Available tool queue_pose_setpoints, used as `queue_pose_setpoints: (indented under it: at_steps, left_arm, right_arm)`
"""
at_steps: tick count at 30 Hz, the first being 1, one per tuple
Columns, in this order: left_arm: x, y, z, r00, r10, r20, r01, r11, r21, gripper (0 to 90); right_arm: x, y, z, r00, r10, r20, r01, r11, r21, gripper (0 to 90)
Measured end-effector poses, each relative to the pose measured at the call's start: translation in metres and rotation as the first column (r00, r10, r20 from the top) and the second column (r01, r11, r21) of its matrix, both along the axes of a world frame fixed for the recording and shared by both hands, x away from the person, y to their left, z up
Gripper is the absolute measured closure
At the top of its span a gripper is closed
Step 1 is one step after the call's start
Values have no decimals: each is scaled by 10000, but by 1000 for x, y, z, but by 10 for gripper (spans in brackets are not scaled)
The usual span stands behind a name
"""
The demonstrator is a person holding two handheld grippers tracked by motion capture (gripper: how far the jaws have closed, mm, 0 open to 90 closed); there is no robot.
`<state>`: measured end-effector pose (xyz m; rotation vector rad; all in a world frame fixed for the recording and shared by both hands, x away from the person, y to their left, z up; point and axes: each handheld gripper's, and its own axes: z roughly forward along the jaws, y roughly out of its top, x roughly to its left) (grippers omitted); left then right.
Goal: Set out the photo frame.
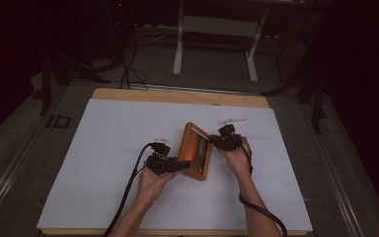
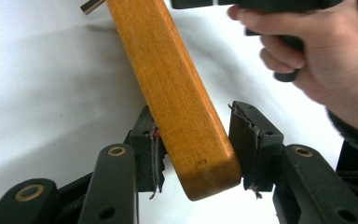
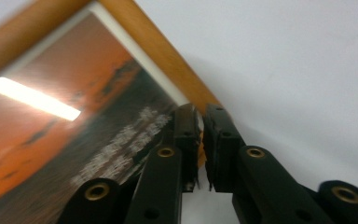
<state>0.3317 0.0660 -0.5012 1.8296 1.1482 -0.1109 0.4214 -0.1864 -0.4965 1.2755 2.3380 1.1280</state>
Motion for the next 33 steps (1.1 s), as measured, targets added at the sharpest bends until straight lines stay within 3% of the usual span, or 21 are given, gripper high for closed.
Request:
queue_pose_setpoints:
  at_steps: [8, 14, 20, 26, 29, 33]
  left_arm:
    - [-2, -8, 5, 9995, -157, 284, 159, 9998, -74, 637]
    - [-7, -23, 15, 9950, -435, 897, 381, 9974, 608, 658]
    - [-13, -35, 21, 9886, -619, 1371, 477, 9934, 1046, 672]
    - [-17, -49, 28, 9761, -1110, 1868, 796, 9826, 1681, 685]
    - [-18, -55, 31, 9671, -1434, 2103, 1007, 9743, 2015, 689]
    - [-20, -62, 33, 9525, -1880, 2395, 1285, 9613, 2437, 691]
  right_arm:
    - [-24, -17, 42, 9954, 718, 630, -731, 9971, 188, 705]
    - [-38, -26, 70, 9881, 889, 1253, -920, 9956, 192, 651]
    - [-50, -34, 87, 9821, 766, 1720, -802, 9967, 141, 699]
    - [-56, -38, 92, 9719, 531, 2295, -573, 9983, 117, 888]
    - [-61, -41, 94, 9678, 384, 2489, -479, 9983, 324, 900]
    - [-66, -43, 94, 9644, 426, 2609, -495, 9986, 202, 900]
